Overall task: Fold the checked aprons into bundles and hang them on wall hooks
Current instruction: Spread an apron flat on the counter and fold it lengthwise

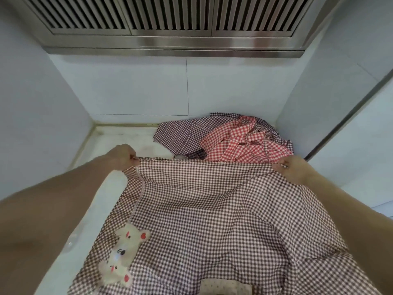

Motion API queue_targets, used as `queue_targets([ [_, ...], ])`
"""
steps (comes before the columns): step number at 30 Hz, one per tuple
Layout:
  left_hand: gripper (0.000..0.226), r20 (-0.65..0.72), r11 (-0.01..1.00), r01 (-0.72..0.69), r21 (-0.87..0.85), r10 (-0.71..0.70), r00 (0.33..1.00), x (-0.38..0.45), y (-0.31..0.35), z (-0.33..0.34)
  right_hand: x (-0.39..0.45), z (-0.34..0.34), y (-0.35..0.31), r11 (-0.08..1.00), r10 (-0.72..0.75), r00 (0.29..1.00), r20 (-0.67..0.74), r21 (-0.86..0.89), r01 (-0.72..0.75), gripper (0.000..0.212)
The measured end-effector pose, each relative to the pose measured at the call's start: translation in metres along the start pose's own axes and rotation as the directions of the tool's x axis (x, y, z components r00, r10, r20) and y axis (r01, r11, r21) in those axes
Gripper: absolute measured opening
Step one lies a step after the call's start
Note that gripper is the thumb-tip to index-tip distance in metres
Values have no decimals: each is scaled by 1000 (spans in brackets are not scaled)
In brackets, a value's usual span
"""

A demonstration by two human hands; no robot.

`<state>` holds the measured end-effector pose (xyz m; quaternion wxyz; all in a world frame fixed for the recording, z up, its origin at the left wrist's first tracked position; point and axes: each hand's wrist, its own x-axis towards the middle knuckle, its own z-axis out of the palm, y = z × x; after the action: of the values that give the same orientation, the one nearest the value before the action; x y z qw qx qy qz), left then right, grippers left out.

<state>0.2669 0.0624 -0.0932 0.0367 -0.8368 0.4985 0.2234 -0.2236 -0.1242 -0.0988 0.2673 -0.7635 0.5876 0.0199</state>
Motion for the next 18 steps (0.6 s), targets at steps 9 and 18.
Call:
queue_targets([
  [9,18,692,887,346,-305,-43,721,-60,-36,-32,-25,-22,-6,933,0,714,700,258,-252,42],
  [18,37,-68,992,102,-71,-107,992,-40,-36,-26,-13,-28,-44,990,-81,977,198,-97,102,30],
])
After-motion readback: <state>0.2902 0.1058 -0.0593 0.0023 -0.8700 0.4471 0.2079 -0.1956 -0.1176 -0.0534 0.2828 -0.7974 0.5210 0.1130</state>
